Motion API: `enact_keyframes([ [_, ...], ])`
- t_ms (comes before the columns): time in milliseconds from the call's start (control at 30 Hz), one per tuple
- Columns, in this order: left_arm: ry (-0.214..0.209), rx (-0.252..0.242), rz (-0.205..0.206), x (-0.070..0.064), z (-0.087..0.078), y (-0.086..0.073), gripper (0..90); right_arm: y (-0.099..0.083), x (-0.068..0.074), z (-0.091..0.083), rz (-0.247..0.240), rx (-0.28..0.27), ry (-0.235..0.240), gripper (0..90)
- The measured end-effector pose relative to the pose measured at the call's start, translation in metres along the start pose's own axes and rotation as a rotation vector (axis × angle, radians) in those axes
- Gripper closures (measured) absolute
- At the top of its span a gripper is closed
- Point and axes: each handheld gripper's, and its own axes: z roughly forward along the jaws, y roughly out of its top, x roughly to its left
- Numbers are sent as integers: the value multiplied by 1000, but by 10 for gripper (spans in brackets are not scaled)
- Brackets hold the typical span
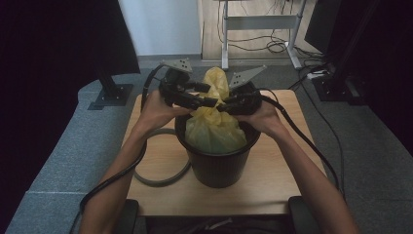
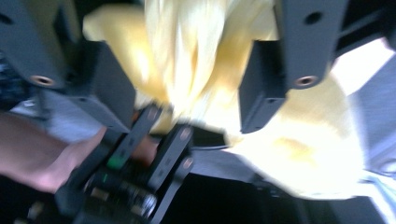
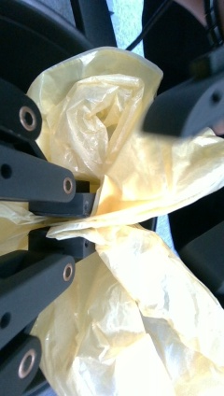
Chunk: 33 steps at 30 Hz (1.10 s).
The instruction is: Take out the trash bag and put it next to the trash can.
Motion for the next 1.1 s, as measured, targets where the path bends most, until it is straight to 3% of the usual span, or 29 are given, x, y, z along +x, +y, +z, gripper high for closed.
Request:
enact_keyframes([
  [200,-32,41,-15,8,2,-20,248,4,-4,-16,5,26,-18,837],
  [300,-67,64,-20,11,14,-28,252,6,-5,-21,22,5,-6,837],
  [433,-69,117,22,7,37,-28,293,11,-2,-19,26,-19,35,837],
  [500,-76,120,35,6,43,-27,392,15,1,-15,16,-18,50,837],
  [567,-79,123,54,5,46,-26,548,17,4,-12,5,-6,50,837],
  [667,-47,119,65,4,45,-30,778,14,3,-12,13,5,50,809],
  [733,-23,118,63,6,41,-32,852,13,2,-15,11,0,30,687],
  [900,8,115,36,14,24,-42,871,13,2,-34,11,-74,-37,336],
  [967,-3,108,33,15,16,-45,872,13,0,-40,13,-69,-63,153],
  [1100,-29,96,47,13,5,-49,871,9,-7,-42,38,-28,-93,0],
])
